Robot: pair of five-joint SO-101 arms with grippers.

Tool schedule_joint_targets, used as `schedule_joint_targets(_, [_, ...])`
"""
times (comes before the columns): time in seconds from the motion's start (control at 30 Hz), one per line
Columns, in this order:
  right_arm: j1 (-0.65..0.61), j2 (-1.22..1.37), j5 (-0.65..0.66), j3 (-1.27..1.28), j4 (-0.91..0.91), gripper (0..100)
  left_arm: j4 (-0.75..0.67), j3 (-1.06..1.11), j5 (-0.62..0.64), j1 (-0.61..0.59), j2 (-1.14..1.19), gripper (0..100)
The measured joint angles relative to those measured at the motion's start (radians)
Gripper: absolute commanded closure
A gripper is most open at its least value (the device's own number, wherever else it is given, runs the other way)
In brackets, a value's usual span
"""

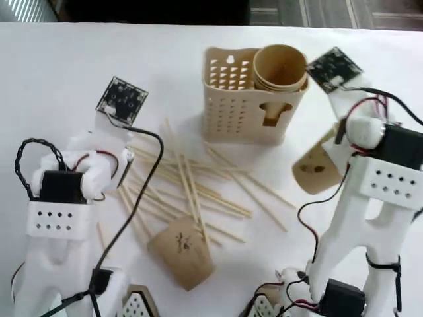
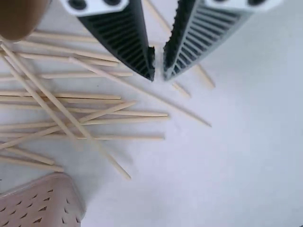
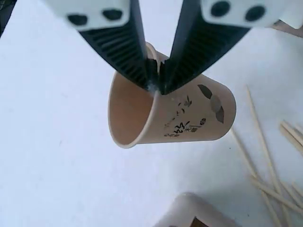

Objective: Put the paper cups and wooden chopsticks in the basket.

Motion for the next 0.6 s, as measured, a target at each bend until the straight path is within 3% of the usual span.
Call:
schedule_joint_targets(0.33, [0.063, -0.08, -0.025, -0.321, 0.0, 98.1, 0.0, 0.048, 0.0, 0.0, 0.0, 94])
schedule_joint_targets(0.6, [-0.107, -0.081, -0.103, -0.433, -0.198, 98.1, -0.009, 0.077, 0.0, 0.0, -0.002, 94])
